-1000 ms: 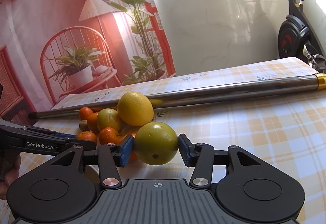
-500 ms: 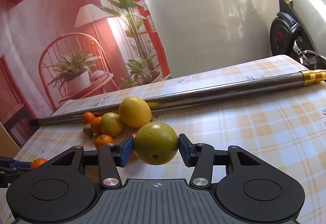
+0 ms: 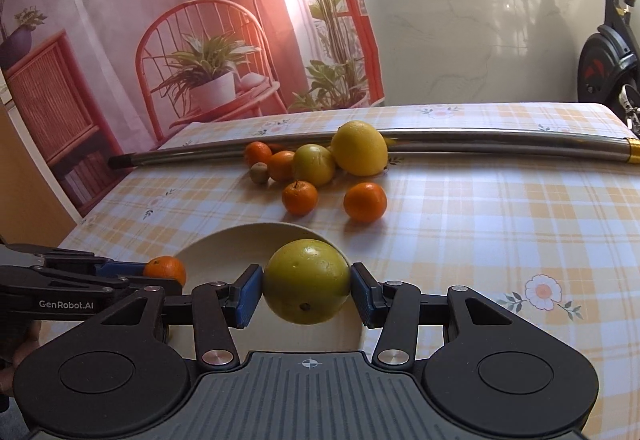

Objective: Organize fruits

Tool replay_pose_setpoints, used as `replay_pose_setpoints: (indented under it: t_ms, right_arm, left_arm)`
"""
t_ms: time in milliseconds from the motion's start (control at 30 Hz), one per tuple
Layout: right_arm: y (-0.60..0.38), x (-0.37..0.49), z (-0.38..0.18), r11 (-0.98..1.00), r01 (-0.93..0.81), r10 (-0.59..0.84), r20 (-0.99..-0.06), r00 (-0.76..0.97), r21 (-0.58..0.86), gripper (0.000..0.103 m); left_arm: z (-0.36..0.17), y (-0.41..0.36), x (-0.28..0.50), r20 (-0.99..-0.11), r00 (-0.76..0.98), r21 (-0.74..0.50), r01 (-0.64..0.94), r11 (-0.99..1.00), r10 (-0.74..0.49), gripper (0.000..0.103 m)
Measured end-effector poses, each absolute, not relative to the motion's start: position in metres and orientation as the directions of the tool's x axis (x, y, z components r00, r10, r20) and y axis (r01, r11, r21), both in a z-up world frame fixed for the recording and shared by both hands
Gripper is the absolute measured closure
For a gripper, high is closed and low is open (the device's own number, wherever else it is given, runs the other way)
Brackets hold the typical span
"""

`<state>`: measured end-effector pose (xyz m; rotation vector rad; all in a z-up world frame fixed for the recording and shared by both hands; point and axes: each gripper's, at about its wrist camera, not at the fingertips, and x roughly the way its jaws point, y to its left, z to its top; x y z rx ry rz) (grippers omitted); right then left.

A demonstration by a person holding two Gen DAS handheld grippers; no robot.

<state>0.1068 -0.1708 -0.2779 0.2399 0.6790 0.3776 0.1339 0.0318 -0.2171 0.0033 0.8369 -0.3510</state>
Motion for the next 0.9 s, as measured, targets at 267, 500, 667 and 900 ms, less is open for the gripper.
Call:
replay_pose_setpoints:
  t_ms: [267, 500, 667, 900]
  right_arm:
    - [-0.159, 0.095, -0.285, 0.919, -0.250, 0.391, -0.620, 0.680, 0.305, 0.059]
    - [-0.157, 0.086, -0.287, 0.928, -0.239, 0.371, -0.646, 0.667, 0.286, 0.059]
    - [-0.158, 0.084, -0.287, 0.930, -0.237, 0.366, -0.654, 0.662, 0.280, 0.059]
    - [-0.156, 0.086, -0.287, 0.933, -0.231, 0.359, -0.663, 0.657, 0.276, 0.059]
  left_arm:
    - [-0.218, 0.028, 0.127, -0.728, 0.619, -0.103, 0.325, 0.940, -0.294, 0.065]
    - [-0.219, 0.029, 0.124, -0.728, 0.620, -0.106, 0.319, 0.942, -0.292, 0.065]
    - [-0.218, 0.027, 0.123, -0.734, 0.616, -0.099, 0.318, 0.943, -0.285, 0.065]
    - [-0.222, 0.026, 0.124, -0.752, 0.594, -0.111, 0.314, 0.943, -0.286, 0.065]
